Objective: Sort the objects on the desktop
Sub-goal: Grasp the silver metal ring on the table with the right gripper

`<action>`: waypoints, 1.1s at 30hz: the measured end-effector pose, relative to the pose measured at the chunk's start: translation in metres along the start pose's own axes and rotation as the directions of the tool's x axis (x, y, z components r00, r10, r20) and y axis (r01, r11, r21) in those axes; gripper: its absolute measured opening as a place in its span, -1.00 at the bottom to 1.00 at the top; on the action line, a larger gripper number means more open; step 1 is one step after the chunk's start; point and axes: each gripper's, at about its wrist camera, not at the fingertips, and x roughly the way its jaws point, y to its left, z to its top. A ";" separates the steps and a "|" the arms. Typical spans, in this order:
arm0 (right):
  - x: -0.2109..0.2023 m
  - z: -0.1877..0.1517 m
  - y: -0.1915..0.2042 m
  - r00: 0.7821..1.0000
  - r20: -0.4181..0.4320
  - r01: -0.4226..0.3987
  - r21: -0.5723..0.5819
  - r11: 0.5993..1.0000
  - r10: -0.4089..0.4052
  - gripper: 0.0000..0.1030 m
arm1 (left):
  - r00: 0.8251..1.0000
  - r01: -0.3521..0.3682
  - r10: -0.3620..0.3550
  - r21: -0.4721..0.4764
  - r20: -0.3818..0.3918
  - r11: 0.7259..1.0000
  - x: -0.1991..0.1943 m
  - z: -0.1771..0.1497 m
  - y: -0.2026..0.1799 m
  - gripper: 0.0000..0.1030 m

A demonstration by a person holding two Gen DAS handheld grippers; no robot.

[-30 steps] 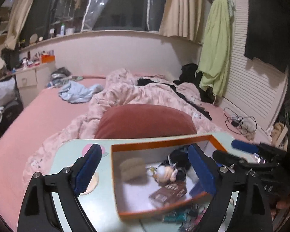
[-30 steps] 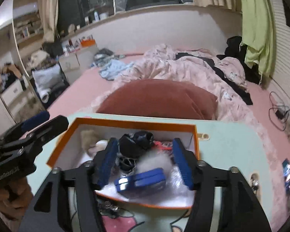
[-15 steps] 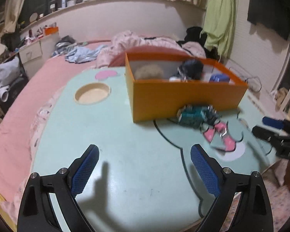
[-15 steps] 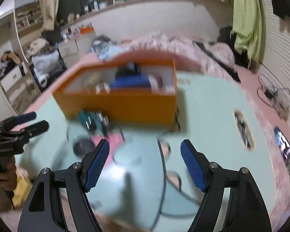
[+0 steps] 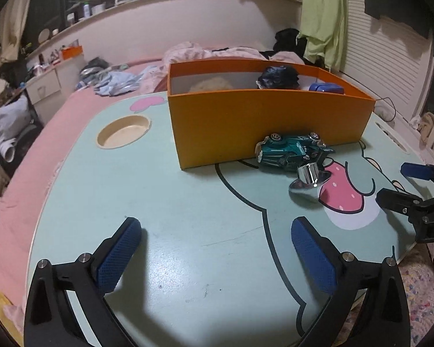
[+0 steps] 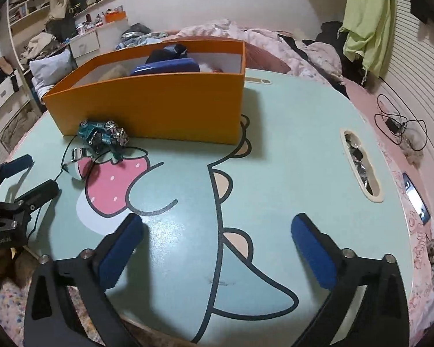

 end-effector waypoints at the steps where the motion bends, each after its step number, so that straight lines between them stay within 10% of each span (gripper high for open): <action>1: 0.000 0.000 0.000 1.000 0.001 0.000 -0.001 1.000 0.000 0.99 | 1.000 0.000 0.000 0.000 0.000 1.000 0.000 0.000 0.000 1.00; 22: -0.018 0.006 0.040 0.988 0.085 -0.115 -0.177 0.978 0.131 0.97 | 1.000 0.001 -0.001 0.000 0.005 1.000 -0.001 -0.002 -0.001 1.00; 33: 0.023 0.046 0.088 0.955 -0.067 -0.297 -0.196 0.934 0.290 0.33 | 1.000 0.001 -0.001 0.000 0.006 1.000 -0.003 -0.003 -0.004 1.00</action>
